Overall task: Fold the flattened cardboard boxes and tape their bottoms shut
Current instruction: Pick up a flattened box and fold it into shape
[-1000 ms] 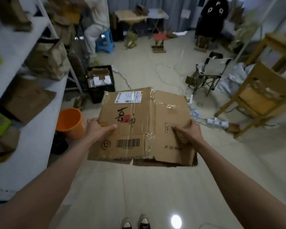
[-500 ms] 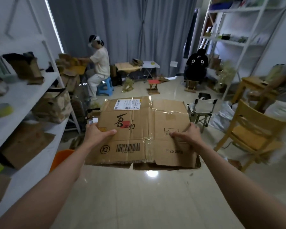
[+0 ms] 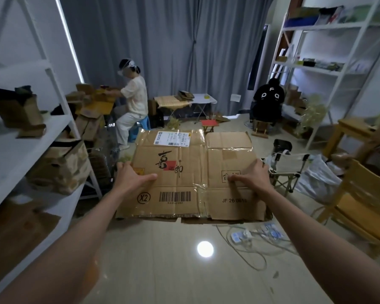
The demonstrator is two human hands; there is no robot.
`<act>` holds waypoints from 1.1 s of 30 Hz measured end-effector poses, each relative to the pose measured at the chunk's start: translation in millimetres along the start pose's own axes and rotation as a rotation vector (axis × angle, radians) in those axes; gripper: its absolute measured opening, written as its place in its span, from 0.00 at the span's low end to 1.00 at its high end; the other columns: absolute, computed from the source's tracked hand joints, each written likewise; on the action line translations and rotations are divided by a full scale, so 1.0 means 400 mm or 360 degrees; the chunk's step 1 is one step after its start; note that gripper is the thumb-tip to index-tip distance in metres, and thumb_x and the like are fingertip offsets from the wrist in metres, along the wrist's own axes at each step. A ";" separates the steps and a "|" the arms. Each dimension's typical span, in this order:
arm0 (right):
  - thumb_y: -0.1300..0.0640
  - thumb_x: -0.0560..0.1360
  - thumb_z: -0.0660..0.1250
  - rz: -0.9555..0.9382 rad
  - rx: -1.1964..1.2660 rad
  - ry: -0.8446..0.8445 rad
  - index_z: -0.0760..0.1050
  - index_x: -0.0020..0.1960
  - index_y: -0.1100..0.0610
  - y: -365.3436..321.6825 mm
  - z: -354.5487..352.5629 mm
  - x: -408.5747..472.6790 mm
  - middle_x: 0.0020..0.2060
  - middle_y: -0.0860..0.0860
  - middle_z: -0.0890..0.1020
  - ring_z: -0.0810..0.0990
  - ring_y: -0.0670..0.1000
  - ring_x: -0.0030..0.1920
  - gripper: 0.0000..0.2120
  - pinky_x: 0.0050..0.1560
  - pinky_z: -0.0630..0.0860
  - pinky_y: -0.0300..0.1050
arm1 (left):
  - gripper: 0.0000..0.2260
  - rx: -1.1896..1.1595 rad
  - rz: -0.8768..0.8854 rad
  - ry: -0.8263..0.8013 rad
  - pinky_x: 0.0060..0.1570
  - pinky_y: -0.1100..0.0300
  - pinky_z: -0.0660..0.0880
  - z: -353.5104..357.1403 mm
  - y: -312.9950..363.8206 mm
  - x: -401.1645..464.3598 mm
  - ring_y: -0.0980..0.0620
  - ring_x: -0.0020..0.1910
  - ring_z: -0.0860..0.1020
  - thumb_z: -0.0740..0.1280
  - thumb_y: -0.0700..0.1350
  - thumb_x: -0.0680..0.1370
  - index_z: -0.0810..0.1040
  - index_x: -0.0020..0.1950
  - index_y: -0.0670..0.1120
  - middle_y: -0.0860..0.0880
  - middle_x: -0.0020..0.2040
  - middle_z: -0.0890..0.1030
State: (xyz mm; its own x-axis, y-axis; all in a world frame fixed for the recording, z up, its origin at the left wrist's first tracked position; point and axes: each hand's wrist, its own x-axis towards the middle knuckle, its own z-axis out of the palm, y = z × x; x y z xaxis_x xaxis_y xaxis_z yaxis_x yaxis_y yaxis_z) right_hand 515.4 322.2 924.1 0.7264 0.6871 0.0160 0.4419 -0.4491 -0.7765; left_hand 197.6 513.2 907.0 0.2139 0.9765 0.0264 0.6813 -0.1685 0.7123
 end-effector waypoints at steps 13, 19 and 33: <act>0.43 0.60 0.83 0.0049 -0.0142 0.0130 0.58 0.73 0.58 -0.199 0.192 0.577 0.67 0.59 0.64 0.68 0.60 0.67 0.52 0.65 0.71 0.57 | 0.50 0.0038 0.0132 -0.0099 0.65 0.41 0.71 0.048 0.115 0.680 0.41 0.66 0.69 0.81 0.62 0.60 0.63 0.73 0.43 0.43 0.66 0.64; 0.42 0.60 0.83 0.0075 -0.0147 0.0102 0.59 0.73 0.59 -0.192 0.305 0.920 0.67 0.59 0.65 0.67 0.61 0.68 0.52 0.64 0.71 0.59 | 0.49 0.0082 0.0119 -0.0126 0.63 0.44 0.73 0.180 0.145 1.009 0.42 0.63 0.71 0.81 0.63 0.60 0.65 0.73 0.43 0.43 0.65 0.66; 0.36 0.56 0.81 0.0062 -0.0158 -0.0015 0.62 0.72 0.59 -0.273 0.482 1.790 0.66 0.56 0.69 0.67 0.57 0.66 0.55 0.64 0.71 0.57 | 0.52 0.0098 0.0025 -0.0116 0.62 0.47 0.74 0.409 0.341 1.770 0.43 0.64 0.72 0.79 0.68 0.57 0.67 0.71 0.42 0.43 0.66 0.68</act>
State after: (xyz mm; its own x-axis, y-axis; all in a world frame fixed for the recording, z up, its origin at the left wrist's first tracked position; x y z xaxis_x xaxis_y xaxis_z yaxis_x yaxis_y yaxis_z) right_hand 885.8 973.4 898.7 0.7393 0.6731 -0.0194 0.4635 -0.5296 -0.7104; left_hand 556.5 1159.8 908.3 0.2736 0.9617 -0.0154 0.7189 -0.1938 0.6676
